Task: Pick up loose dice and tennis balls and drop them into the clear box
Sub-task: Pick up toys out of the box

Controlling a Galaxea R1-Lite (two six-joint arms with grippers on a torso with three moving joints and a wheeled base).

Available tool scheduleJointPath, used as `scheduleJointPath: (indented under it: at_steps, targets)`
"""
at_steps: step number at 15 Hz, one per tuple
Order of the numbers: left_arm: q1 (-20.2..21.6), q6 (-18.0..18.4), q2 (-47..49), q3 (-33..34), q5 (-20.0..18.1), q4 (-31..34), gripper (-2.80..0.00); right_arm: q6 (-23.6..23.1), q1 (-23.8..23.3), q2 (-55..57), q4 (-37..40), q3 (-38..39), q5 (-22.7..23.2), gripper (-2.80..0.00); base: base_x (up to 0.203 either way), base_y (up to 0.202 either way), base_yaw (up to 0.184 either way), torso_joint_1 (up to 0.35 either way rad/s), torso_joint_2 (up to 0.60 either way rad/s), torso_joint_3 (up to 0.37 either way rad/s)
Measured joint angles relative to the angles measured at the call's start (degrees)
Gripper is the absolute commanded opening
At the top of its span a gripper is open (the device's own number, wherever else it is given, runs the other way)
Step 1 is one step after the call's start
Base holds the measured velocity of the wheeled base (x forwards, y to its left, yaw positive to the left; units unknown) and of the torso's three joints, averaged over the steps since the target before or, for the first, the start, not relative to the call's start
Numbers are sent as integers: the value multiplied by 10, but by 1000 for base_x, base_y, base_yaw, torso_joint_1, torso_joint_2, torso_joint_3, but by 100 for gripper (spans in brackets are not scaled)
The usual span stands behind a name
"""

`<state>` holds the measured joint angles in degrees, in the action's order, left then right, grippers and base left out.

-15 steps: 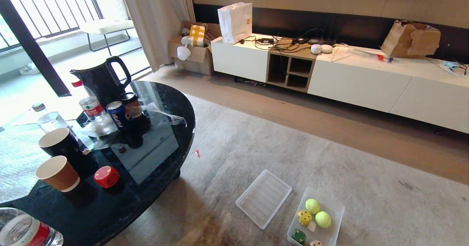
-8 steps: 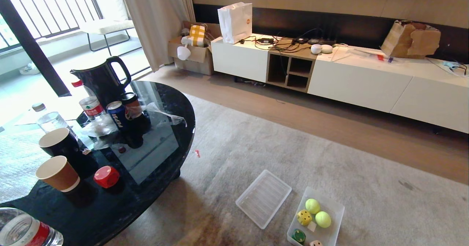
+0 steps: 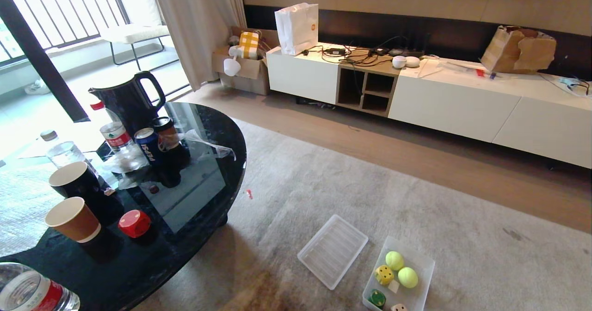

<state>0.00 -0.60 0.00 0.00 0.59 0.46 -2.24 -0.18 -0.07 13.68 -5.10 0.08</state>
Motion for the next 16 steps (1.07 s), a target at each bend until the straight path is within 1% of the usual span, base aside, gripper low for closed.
scheduleJointPath:
  at_steps: [16]
  targets:
    - [0, 2, 0, 0, 0, 0, -280, 0, 0, 0, 0, 0, 0, -280, 0, 0, 0, 0, 0, 0]
